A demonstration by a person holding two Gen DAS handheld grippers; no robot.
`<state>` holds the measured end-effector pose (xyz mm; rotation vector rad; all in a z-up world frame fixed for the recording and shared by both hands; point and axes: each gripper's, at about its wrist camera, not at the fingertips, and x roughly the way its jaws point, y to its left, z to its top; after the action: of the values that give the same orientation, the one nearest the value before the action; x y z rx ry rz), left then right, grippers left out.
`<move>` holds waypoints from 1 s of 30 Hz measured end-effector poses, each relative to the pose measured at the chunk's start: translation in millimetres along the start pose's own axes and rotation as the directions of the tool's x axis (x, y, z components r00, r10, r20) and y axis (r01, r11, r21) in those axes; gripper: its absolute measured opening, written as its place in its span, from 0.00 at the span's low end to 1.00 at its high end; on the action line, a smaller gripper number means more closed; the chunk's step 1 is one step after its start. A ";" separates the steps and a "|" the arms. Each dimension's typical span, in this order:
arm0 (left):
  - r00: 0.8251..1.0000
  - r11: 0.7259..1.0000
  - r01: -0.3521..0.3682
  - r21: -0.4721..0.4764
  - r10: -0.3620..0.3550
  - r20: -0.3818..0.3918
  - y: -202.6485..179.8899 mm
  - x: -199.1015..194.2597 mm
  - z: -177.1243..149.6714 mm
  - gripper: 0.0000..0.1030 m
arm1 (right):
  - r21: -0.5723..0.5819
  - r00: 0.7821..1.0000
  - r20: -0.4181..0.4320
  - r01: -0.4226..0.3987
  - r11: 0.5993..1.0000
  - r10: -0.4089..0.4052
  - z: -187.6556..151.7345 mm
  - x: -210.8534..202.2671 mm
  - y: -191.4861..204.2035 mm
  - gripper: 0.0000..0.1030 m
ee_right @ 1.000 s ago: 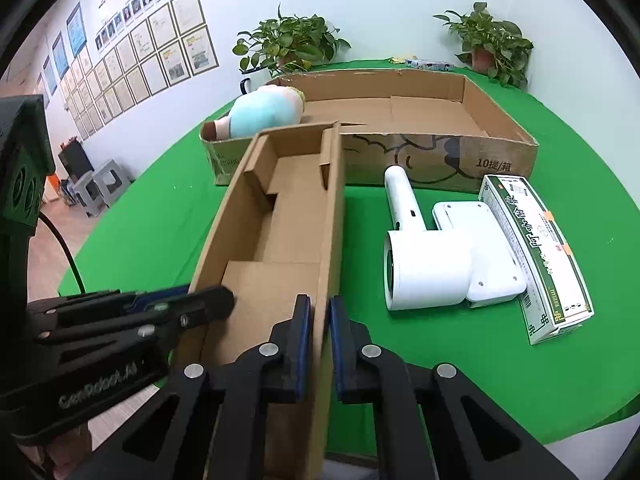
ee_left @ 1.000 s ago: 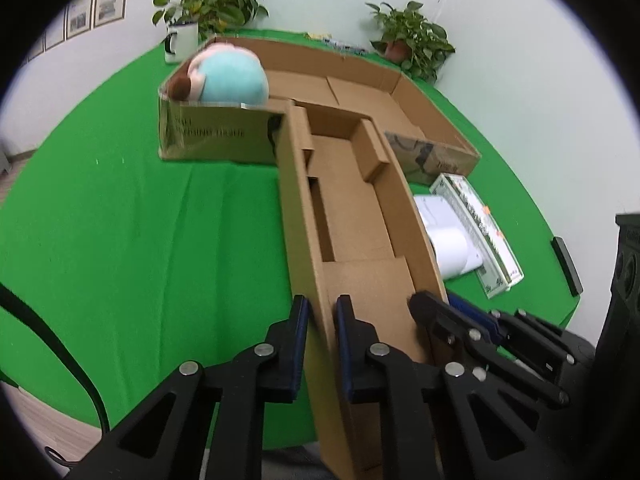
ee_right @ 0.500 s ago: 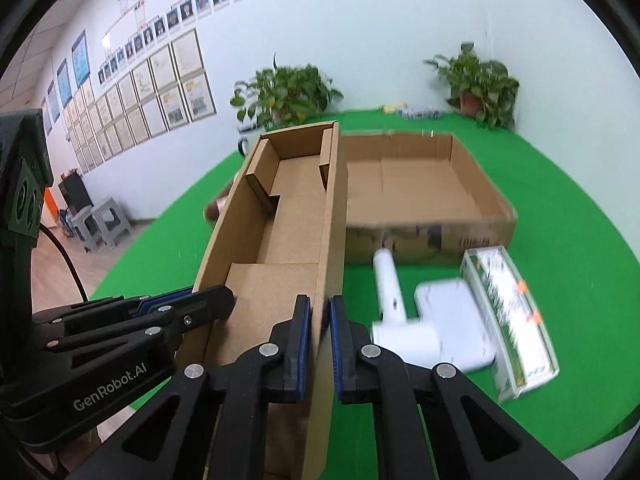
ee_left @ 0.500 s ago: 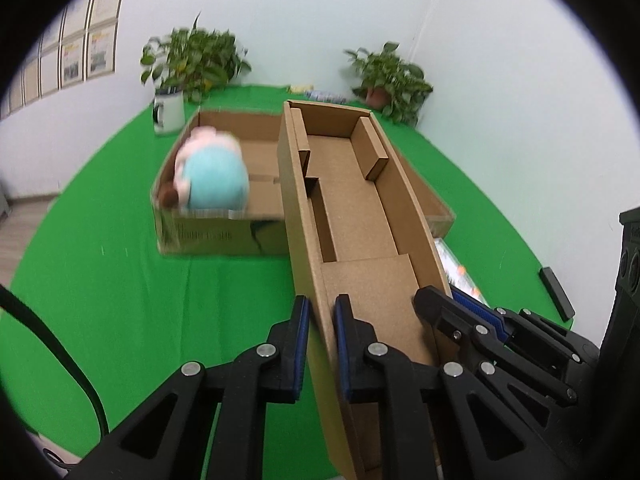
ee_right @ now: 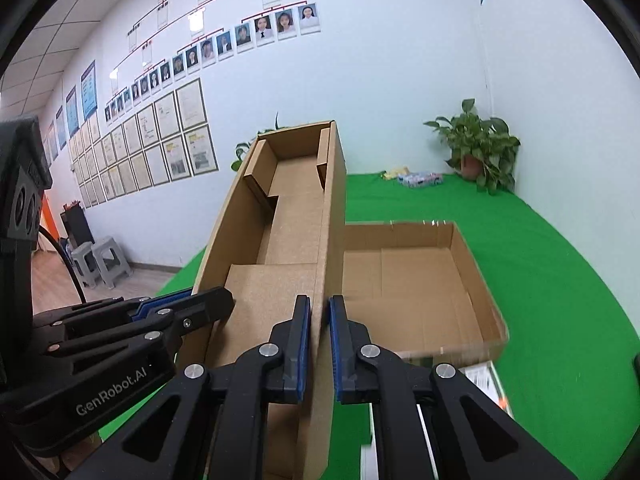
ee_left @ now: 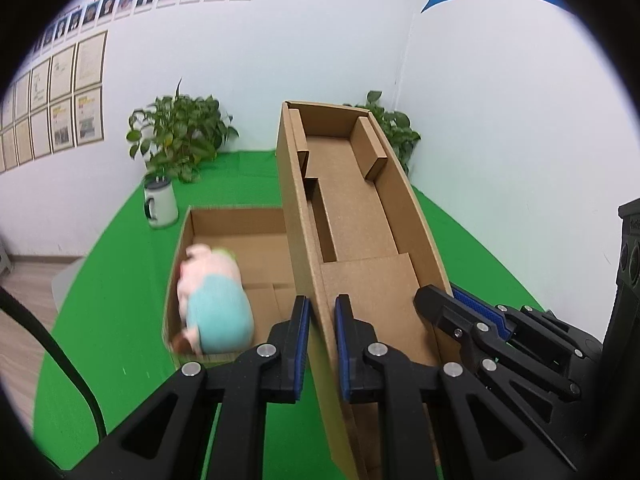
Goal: Organize objects
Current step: 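Carry the narrow box with the left gripper over the large box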
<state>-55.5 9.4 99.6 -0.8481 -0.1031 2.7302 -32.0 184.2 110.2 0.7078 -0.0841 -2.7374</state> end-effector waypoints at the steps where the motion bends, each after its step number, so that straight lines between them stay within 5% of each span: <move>1: 1.000 1.000 0.001 -0.002 -0.001 0.001 2.4 2.8 10.0 0.12 | -0.002 1.000 0.003 0.001 1.000 -0.001 10.3 3.2 0.4 0.07; 10: 0.999 1.000 -0.023 0.003 0.023 -0.026 16.9 33.3 69.6 0.12 | -0.002 1.000 -0.024 -0.017 1.000 0.017 85.0 50.5 -2.4 0.07; 16: 0.997 0.999 -0.039 -0.002 0.039 -0.072 24.1 65.3 81.8 0.12 | -0.008 0.997 -0.074 -0.025 1.000 0.024 115.9 100.7 -12.5 0.07; 30: 0.971 0.995 -0.100 0.018 0.101 -0.217 44.7 164.4 57.3 0.11 | 0.077 0.967 -0.244 -0.058 0.995 0.075 86.5 235.8 -53.9 0.07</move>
<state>-228.4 14.4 50.6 -1.1740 -0.0052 2.7055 -284.5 160.0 69.6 1.0391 -0.1445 -2.5706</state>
